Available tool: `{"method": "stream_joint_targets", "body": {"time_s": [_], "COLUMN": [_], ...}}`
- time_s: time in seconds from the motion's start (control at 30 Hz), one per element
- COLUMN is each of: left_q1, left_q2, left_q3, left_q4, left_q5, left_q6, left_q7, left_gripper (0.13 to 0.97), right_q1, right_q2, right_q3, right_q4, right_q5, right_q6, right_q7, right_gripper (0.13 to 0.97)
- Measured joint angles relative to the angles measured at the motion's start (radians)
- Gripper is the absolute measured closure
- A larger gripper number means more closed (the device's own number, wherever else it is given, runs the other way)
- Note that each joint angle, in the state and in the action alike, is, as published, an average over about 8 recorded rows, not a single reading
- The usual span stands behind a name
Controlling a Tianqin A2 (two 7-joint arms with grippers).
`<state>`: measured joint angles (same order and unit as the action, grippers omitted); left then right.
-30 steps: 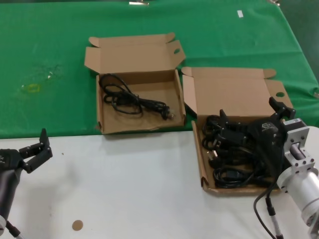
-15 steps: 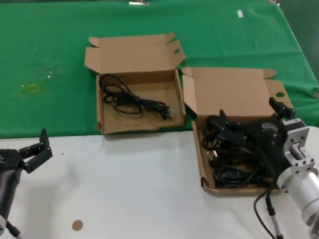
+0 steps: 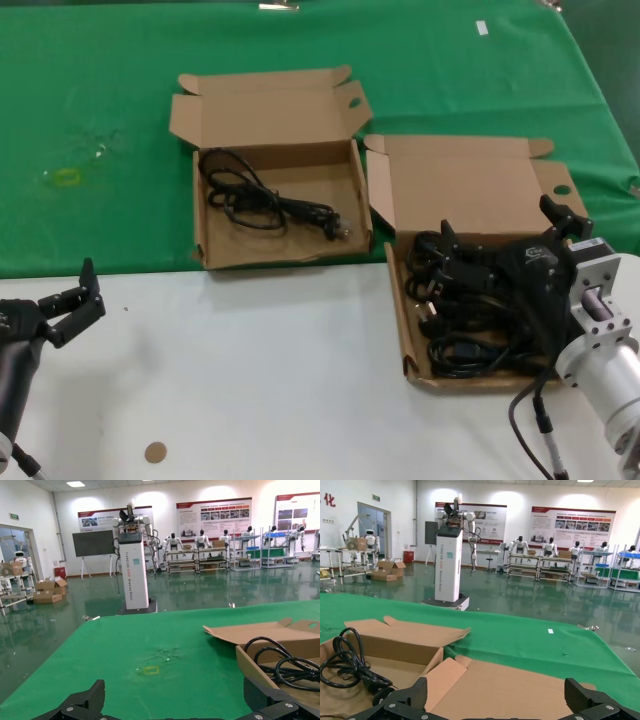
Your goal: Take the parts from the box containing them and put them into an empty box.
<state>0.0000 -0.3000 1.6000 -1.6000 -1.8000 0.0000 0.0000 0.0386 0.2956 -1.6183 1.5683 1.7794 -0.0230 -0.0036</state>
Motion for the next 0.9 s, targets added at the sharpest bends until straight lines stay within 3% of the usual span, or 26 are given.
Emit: {"method": "stream_joint_targets", "body": {"time_s": [0.9], "left_q1": [0.000], "left_q2": [0.000], "left_q3": [0.000], "left_q4": [0.000], "left_q5": [0.000], "left_q6": [0.000], "left_q7": [0.000], "left_gripper": [0.132], "right_q1": [0.000], "right_q2": [0.000], "right_q3": [0.000], "right_q4": [0.000], "right_q5": [0.000], "right_q6": [0.000], "right_q7": [0.000], "right_gripper": [0.129]}}
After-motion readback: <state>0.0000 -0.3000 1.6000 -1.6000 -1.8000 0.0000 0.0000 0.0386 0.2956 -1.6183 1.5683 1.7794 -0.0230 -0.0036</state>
